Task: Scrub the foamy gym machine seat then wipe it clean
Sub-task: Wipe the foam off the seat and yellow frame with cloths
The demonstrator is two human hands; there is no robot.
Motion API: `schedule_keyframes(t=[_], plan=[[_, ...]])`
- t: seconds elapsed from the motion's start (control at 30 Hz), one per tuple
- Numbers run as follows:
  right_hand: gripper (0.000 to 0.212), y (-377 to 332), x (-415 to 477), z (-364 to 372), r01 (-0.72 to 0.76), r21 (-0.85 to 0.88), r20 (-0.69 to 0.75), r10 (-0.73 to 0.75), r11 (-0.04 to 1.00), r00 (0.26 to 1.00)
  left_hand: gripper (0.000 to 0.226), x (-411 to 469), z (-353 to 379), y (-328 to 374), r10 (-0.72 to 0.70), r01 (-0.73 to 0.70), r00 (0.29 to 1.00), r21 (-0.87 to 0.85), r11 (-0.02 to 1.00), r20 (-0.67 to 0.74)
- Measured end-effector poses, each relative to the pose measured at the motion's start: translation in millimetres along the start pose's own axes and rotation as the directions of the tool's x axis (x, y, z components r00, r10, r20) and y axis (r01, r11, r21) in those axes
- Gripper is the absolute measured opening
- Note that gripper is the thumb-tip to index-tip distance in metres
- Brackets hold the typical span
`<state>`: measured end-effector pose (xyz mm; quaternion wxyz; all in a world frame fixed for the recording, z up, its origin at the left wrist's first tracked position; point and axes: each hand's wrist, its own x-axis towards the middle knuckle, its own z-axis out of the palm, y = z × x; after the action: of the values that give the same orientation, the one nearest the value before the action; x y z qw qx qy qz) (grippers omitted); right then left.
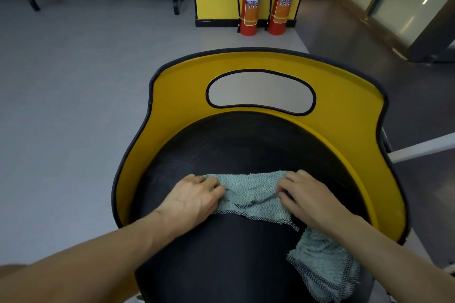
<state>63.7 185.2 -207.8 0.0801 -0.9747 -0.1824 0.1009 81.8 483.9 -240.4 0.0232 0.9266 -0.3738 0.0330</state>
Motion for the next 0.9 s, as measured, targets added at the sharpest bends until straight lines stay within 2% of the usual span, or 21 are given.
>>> schedule_keyframes(t=[0.03, 0.1, 0.17, 0.23, 0.27, 0.33, 0.4, 0.47, 0.53, 0.6, 0.67, 0.73, 0.8, 0.87, 0.9], plan=[[0.011, -3, 1, -3, -0.014, 0.033, -0.027, 0.015, 0.999, 1.0, 0.023, 1, -2, 1, -0.035, 0.034, 0.999, -0.018, 0.999, -0.032], [0.011, -8, 6, -11, -0.065, 0.121, -0.081, 0.075, 0.99, 0.994, 0.014, 6, -11, 3, -0.186, 0.173, 0.98, -0.178, 0.969, -0.063], [0.011, -11, 10, -19, -0.118, 0.189, -0.105, 0.139, 0.975, 0.985, 0.007, 12, -21, -1, -0.388, 0.344, 0.921, -0.394, 0.852, -0.035], [0.013, -12, 12, -25, -0.124, 0.194, -0.123, 0.149, 0.973, 0.981, 0.009, 12, -28, -11, -0.483, 0.409, 0.875, -0.483, 0.774, -0.034], [0.015, -12, 12, -27, -0.096, 0.182, -0.131, 0.121, 0.979, 0.984, 0.01, 10, -31, -16, -0.467, 0.392, 0.883, -0.484, 0.782, -0.04], [0.018, -13, 7, -28, -0.008, 0.123, -0.089, 0.02, 0.992, 0.996, 0.011, -3, -33, -25, -0.338, 0.287, 0.939, -0.403, 0.869, -0.06], [0.012, -16, 0, -22, 0.074, 0.074, 0.057, -0.079, 0.995, 0.995, 0.013, -22, -26, -32, -0.128, 0.12, 0.991, -0.181, 0.976, -0.03], [0.006, -18, -6, -12, 0.104, 0.051, 0.232, -0.113, 0.993, 0.966, 0.021, -39, -16, -29, -0.034, 0.038, 0.997, -0.059, 0.998, 0.072], [0.024, -19, -5, -7, 0.102, 0.067, 0.254, -0.116, 0.993, 0.96, 0.028, -44, -12, -18, -0.092, 0.1, 0.993, -0.118, 0.988, 0.076], [0.032, -20, 3, -8, 0.058, 0.075, 0.145, -0.069, 0.996, 0.987, 0.032, -38, -12, -8, -0.2, 0.202, 0.979, -0.17, 0.965, 0.031], [0.046, -20, 12, -8, -0.017, -0.004, 0.052, 0.017, 1.0, 0.998, 0.037, -23, -9, -4, -0.314, 0.313, 0.949, -0.18, 0.932, 0.025], [0.054, -16, 20, -4, -0.129, -0.064, 0.033, 0.132, 0.99, 0.991, 0.041, -8, -5, -6, -0.435, 0.441, 0.897, -0.21, 0.873, 0.078], [0.041, -10, 24, -2, -0.215, -0.012, 0.051, 0.216, 0.976, 0.975, 0.039, 5, -4, -10, -0.483, 0.501, 0.865, -0.189, 0.844, 0.134], [0.012, -6, 28, -5, -0.254, 0.023, 0.1, 0.251, 0.967, 0.963, 0.025, 14, -7, -14, -0.505, 0.529, 0.848, -0.204, 0.824, 0.162], [0.008, -6, 30, -7, -0.277, 0.059, 0.123, 0.269, 0.959, 0.955, 0.018, 16, -9, -17, -0.514, 0.544, 0.839, -0.254, 0.8, 0.178]])
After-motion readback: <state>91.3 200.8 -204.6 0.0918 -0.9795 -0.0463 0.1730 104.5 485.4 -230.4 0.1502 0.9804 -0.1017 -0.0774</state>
